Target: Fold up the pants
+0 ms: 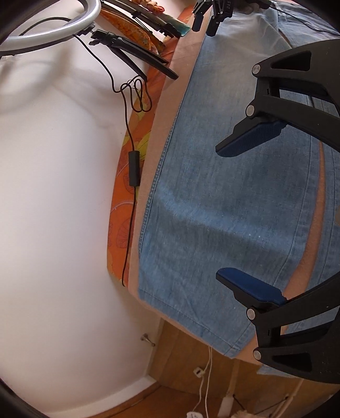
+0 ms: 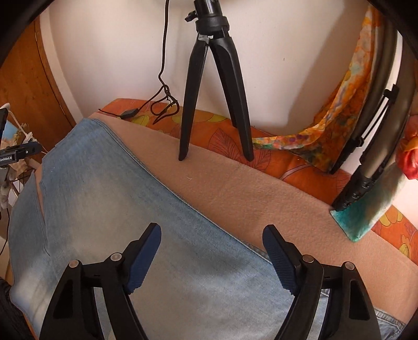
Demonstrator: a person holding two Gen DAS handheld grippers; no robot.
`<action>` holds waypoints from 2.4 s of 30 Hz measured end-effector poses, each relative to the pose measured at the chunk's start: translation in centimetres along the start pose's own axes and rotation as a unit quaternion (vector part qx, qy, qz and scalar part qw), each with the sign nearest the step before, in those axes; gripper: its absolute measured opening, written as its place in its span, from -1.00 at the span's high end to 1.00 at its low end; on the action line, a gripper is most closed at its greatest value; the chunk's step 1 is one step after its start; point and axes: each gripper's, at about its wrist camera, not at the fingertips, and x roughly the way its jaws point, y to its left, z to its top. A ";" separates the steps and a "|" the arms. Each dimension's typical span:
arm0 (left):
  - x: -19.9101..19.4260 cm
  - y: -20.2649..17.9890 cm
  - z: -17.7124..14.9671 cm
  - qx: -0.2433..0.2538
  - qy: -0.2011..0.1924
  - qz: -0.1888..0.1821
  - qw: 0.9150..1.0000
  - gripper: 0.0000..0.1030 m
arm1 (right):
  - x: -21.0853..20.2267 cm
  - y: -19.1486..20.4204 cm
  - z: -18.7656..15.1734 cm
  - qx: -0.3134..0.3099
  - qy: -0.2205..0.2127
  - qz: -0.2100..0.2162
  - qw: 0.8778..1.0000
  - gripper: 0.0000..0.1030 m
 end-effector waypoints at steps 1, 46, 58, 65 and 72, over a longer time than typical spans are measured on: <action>0.5 -0.1 0.0 -0.001 0.002 -0.001 1.000 -0.67 | 0.6 0.1 0.2 -0.003 0.004 0.005 1.000 -0.59; 6.5 2.3 5.6 -0.152 0.037 -0.045 0.987 -0.70 | -11.6 15.1 -7.8 -0.180 -0.070 0.047 0.980 1.00; 9.2 1.4 4.0 -0.132 0.054 -0.037 0.989 -0.70 | -3.3 2.4 -0.3 -0.066 -0.025 0.051 0.996 -0.30; 8.8 1.7 4.4 -0.132 0.053 -0.041 0.989 -0.70 | 2.6 -0.4 0.1 -0.043 0.038 0.077 0.995 -0.36; 8.4 3.1 5.0 -0.150 0.050 -0.047 0.986 -0.70 | 1.5 0.9 -0.9 -0.055 0.028 0.084 0.995 0.91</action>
